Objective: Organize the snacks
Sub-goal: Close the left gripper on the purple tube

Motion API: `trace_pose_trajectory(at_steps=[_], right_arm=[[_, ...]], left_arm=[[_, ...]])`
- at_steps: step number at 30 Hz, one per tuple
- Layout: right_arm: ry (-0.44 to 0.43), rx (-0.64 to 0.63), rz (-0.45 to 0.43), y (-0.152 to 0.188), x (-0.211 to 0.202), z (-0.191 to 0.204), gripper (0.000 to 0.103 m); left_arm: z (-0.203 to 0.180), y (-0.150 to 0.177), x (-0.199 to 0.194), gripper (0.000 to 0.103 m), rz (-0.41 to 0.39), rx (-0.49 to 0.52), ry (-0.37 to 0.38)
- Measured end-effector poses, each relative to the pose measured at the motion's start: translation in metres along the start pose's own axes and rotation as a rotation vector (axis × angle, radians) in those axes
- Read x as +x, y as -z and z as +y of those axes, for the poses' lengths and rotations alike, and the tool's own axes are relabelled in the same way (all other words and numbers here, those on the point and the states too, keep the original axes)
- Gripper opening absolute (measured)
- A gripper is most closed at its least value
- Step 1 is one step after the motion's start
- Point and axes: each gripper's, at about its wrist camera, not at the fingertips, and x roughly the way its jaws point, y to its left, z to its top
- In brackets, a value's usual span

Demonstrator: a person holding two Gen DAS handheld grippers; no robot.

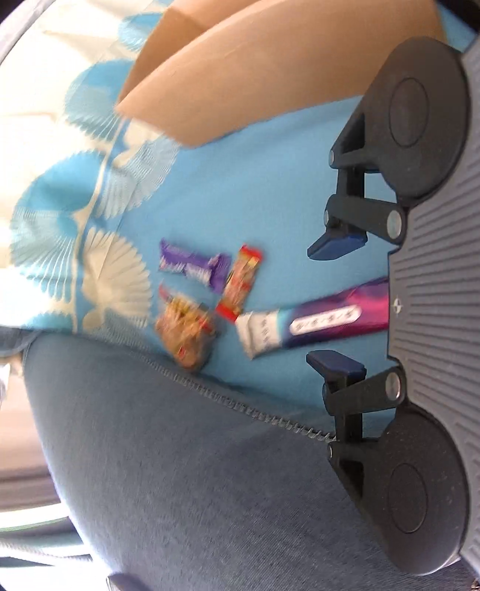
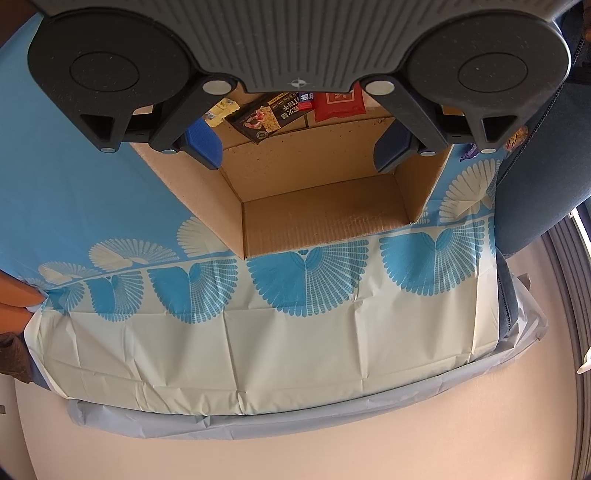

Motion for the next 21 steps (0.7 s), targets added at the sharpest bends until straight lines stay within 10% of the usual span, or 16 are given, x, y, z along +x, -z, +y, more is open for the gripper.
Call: trace_pose_trajectory(at_steps=[7,10,21], right_arm=[[0.002,0.003,0.004,0.001,0.001,0.000,0.090],[0.006,-0.001,0.007,0.001,0.002,0.001,0.090],[0.006,-0.011,0.052,-0.002,0.011,0.005,0.089]], left_arm=[[0.002,-0.012,0.033,0.066,0.124,-0.020,-0.063],[0.001,-0.010,0.034,0.035,0.136,0.001,-0.040],[0.005,-0.001,0.016,0.025,0.227,0.089,0.115]])
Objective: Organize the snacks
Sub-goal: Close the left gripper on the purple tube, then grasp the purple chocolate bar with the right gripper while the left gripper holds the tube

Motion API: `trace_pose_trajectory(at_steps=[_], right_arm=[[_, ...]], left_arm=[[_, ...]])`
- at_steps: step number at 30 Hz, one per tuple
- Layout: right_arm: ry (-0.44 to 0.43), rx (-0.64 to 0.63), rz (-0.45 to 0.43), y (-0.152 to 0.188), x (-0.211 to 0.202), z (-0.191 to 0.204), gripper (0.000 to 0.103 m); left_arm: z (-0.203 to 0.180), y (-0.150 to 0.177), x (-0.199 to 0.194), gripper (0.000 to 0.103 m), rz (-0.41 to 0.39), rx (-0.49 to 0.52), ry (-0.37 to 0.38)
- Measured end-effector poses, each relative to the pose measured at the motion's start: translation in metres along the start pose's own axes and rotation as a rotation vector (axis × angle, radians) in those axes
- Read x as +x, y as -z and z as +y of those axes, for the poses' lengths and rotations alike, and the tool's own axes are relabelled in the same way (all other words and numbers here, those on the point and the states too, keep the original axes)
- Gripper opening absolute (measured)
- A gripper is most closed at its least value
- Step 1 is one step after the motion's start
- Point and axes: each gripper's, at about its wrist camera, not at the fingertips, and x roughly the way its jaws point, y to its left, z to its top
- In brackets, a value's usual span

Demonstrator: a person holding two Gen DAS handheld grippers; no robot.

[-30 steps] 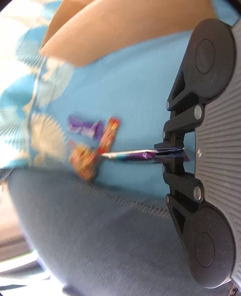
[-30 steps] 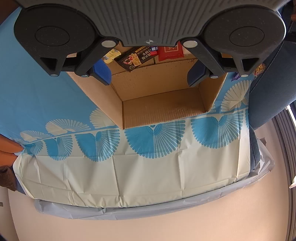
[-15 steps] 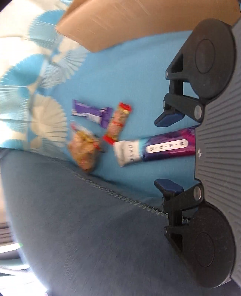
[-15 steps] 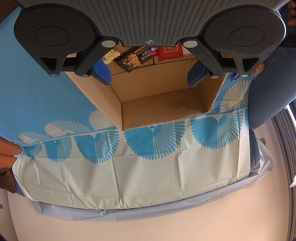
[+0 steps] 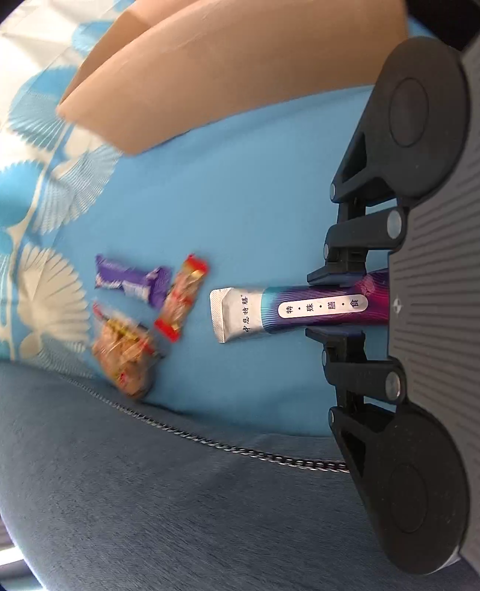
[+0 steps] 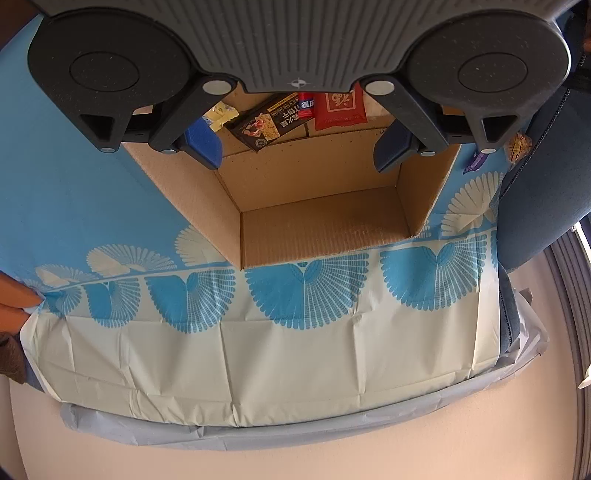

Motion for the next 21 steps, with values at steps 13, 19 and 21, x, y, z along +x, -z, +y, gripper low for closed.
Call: trace_pose_trajectory(at_steps=[13,19,21], right_arm=[[-0.316,-0.015,0.070,-0.045,0.030,0.104,0.049],[-0.430,-0.105,0.235,-0.043,0.104,0.208,0.056],[-0.389,-0.105,0.304,-0.032,0.134,0.231,0.061]], left_arm=[[0.010,0.009,-0.001,0.027,0.031,-0.055,0.067],[0.009,0.009,0.001,0.028,0.013,-0.042,0.070],[0.011,0.011,0.001,0.028,0.005,-0.051,0.083]])
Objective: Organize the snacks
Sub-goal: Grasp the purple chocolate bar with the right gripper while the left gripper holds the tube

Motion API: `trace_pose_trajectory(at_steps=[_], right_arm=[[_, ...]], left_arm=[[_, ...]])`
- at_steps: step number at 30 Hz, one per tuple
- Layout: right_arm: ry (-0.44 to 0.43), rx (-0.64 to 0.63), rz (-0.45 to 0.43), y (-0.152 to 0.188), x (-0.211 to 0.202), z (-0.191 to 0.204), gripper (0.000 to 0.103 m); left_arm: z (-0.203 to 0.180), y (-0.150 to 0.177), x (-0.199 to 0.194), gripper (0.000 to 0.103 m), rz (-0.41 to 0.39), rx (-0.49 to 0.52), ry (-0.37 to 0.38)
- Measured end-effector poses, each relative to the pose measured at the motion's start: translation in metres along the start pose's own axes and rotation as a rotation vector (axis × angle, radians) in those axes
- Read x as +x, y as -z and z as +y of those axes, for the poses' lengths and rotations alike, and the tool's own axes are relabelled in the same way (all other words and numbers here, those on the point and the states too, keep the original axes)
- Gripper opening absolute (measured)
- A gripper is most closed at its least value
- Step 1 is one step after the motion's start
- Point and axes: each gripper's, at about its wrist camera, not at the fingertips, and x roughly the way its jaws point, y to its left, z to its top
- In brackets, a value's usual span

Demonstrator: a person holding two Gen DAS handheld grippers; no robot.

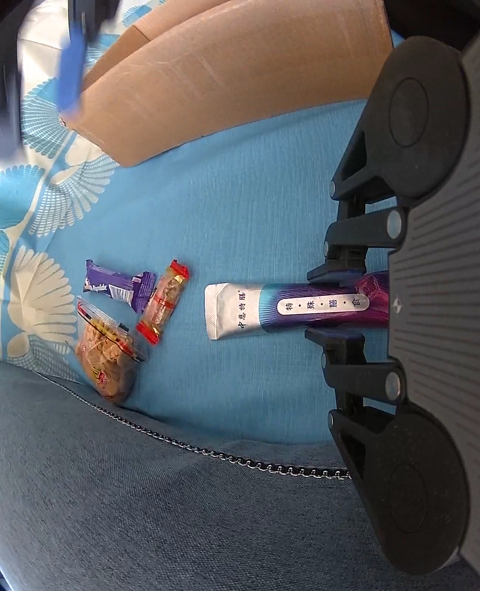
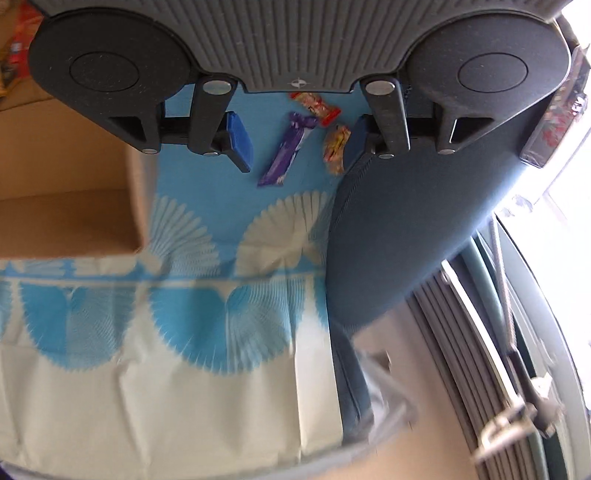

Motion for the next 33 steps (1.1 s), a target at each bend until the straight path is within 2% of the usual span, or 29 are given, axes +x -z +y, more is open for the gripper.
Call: trace_pose_trajectory(at_steps=[2,8,14,16,18,19,21,26,33], right_arm=[[0.037,0.026,0.044,0.000,0.034,0.003,0.069],[0.086,0.009,0.123,-0.007,0.118,0.015,0.078],[0.132,0.011,0.192,-0.011,0.170,0.022,0.079],[0.176,-0.011,0.228,-0.007,0.179,0.024,0.074],[0.184,-0.021,0.250,-0.001,0.185,0.023,0.047],[0.191,-0.036,0.246,0.002,0.184,0.023,0.042],[0.192,-0.074,0.229,0.006,0.181,0.024,0.019],[0.179,-0.070,0.195,0.004,0.144,0.008,0.017],[0.124,-0.113,0.137,0.022,0.048,0.003,0.017]], left_arm=[[0.004,0.001,-0.001,0.028,-0.003,-0.016,0.020],[0.011,-0.002,0.001,0.029,0.003,-0.040,0.061],[0.015,-0.003,0.002,0.029,0.000,-0.050,0.083],[0.016,-0.003,0.002,0.029,-0.002,-0.064,0.090],[0.018,-0.002,0.001,0.029,-0.006,-0.060,0.088],[0.018,-0.002,0.001,0.029,-0.007,-0.058,0.089],[0.021,-0.001,0.000,0.029,-0.006,-0.060,0.095],[0.031,-0.001,-0.001,0.029,-0.002,-0.061,0.107],[0.024,-0.002,-0.002,0.027,0.000,-0.060,0.084]])
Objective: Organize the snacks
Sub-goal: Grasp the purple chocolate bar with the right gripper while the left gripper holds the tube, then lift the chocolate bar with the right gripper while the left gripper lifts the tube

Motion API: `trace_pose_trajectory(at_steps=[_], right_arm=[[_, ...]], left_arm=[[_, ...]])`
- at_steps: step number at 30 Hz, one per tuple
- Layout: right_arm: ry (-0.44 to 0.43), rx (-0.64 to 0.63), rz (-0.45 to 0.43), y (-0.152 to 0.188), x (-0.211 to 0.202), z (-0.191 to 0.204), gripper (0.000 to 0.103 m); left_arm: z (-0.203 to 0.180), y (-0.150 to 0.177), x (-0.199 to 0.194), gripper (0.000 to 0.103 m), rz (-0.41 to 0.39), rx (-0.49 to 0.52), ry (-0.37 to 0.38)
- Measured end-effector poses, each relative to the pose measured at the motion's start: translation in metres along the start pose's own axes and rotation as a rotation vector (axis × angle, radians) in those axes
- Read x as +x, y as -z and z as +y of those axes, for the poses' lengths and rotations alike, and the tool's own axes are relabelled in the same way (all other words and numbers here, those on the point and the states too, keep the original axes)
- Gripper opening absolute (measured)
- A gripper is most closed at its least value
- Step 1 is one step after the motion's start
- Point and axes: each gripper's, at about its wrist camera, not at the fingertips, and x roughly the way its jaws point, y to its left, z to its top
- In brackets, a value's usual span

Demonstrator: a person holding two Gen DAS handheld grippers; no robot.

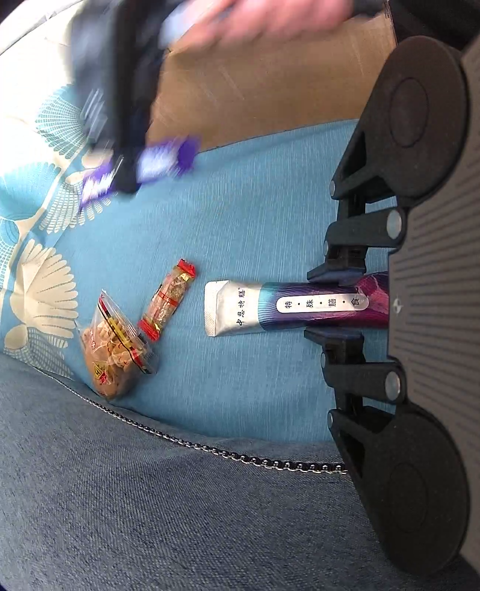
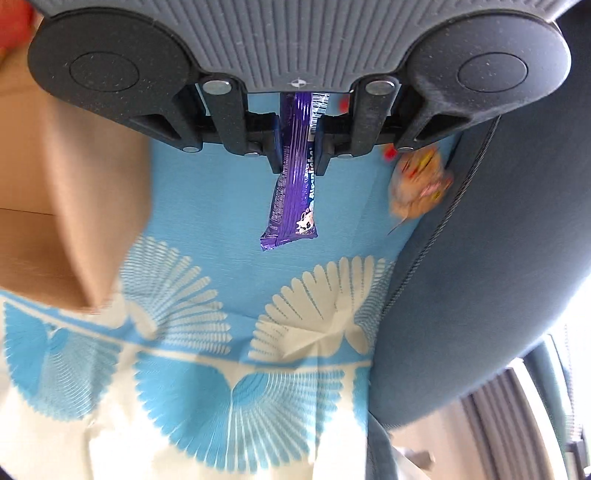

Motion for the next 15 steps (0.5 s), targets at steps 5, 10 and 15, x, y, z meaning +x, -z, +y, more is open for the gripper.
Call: trace_pose_trajectory(at_steps=[5,10,15], right_arm=[[-0.042,-0.030,-0.013,0.054,-0.061,0.004,0.017],[-0.068,-0.065,0.002,0.109,-0.092,0.014,0.017],[-0.072,-0.048,0.026,0.152,-0.087,0.013,0.017]], left_arm=[[-0.005,0.002,-0.002,0.027,0.009,0.006,-0.019],[-0.009,0.004,-0.003,0.026,0.015,0.027,-0.047],[-0.020,0.006,-0.008,0.026,0.016,0.081,-0.048]])
